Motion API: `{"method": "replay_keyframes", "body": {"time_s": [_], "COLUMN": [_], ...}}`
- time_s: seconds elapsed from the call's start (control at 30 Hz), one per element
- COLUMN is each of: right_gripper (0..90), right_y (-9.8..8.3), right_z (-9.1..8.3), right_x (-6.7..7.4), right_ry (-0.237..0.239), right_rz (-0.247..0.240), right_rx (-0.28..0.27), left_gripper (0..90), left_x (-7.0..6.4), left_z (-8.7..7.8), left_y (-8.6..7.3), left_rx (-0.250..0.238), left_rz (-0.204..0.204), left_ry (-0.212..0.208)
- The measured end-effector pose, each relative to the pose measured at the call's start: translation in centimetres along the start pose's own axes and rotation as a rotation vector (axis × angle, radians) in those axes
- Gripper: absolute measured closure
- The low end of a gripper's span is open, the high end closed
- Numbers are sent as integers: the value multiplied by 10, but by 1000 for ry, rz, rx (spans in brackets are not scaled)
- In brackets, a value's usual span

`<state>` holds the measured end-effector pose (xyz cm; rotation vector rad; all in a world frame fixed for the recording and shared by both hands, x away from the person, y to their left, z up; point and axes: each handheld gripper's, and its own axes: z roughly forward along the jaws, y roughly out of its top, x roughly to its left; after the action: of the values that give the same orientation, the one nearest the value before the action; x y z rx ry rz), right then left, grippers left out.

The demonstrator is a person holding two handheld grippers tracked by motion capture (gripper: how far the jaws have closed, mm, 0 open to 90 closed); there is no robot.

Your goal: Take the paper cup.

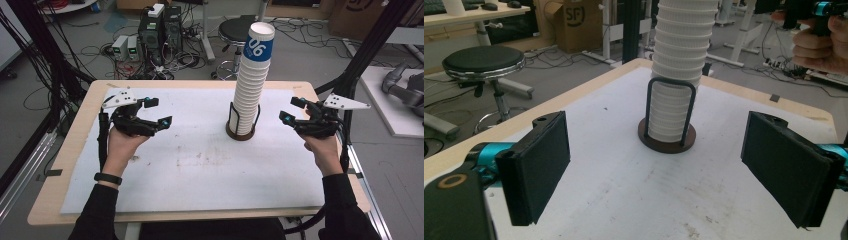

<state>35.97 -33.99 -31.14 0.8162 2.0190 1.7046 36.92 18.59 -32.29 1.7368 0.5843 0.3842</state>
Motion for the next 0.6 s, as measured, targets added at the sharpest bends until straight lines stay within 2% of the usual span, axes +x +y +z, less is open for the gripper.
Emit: {"method": "replay_keyframes", "body": {"time_s": [0.3, 0.4, 0.6], "right_gripper": [194, 194, 194], "right_y": [1, 2, 4], "right_z": [-3, -2, 0], "right_x": [2, 4, 5], "right_ry": [-6, -12, -31], "right_rz": [-8, -12, -17], "right_rx": [-5, 4, 6], "left_gripper": [122, 122, 122], "left_x": [-3, -2, -3], "left_z": [-1, 0, 1], "left_y": [2, 3, 3], "left_rx": [-1, -9, 4], "left_rz": [3, -8, -1], "left_ry": [-11, -17, -20]}}
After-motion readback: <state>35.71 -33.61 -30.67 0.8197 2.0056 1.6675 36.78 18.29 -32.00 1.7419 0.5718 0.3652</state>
